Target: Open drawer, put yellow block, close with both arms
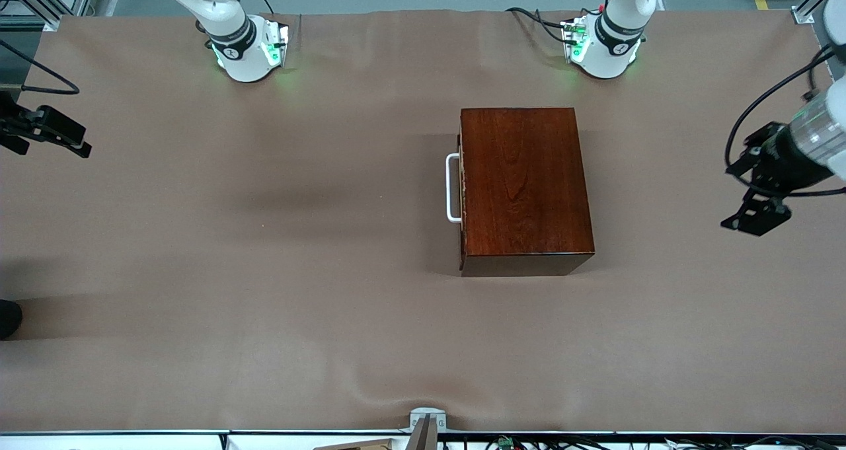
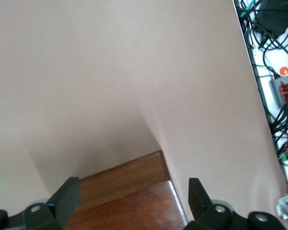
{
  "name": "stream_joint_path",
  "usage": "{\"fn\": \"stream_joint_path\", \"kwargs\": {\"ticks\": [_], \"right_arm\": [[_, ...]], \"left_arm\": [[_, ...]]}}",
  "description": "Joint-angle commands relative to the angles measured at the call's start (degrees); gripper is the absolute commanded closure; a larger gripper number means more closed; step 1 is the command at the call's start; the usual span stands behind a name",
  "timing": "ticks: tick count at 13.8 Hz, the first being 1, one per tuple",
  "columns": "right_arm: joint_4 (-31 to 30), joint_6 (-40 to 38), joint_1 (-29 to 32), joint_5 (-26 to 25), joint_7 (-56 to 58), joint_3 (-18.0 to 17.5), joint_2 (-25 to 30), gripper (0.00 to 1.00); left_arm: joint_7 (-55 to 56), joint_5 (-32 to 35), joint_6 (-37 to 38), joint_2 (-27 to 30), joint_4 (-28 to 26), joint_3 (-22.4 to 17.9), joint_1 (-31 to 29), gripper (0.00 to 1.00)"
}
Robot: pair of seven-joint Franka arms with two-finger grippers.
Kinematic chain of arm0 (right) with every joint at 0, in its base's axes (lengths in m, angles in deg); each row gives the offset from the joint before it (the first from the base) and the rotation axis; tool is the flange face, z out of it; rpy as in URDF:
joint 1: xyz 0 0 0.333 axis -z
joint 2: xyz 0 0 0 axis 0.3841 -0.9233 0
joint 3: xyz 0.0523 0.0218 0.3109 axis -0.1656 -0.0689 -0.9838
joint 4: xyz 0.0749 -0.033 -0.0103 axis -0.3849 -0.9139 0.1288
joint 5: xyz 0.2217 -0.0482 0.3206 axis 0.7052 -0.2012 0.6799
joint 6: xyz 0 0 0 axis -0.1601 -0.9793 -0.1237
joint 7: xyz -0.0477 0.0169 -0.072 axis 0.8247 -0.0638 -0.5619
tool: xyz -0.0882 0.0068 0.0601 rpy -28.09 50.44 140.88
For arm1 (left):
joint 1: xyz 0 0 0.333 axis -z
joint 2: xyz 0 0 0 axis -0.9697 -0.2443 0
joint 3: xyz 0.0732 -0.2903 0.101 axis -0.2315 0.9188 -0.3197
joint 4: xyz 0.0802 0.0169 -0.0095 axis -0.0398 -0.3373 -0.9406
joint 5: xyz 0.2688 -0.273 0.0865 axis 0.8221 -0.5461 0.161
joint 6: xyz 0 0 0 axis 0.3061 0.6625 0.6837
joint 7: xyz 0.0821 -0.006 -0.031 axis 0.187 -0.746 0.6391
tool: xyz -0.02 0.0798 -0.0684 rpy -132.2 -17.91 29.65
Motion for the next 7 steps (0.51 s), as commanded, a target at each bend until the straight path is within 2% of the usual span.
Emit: {"fn": "stream_joint_path", "kwargs": {"ticks": [1,3,5,7], "right_arm": [[-1.1,0.8,0.9,0.1,-0.3,-0.8,0.9,0.0],[-1.1,1.1,0.7,0.1,-0.3,-0.8,0.9,0.0],[-1.3,0.9,1.0,0.1,-0.2,-0.8,0.9,0.0],[-1.6,1.3,1.2,0.1,0.2,-0.7,1.2,0.0]], "left_arm": [[-7.4,-1.1,1.0,3.4,-3.2,0.1,-0.4,0.0],[-14.0,-1.4,2.2,4.4,-3.6,-3.2,2.3,0.0],[-21.7,-4.1,2.4,7.5,-6.1,-9.5,6.0,0.0],[-30.9,-5.2,2.5,9.9,-8.8,-10.7,6.3,0.0]]}}
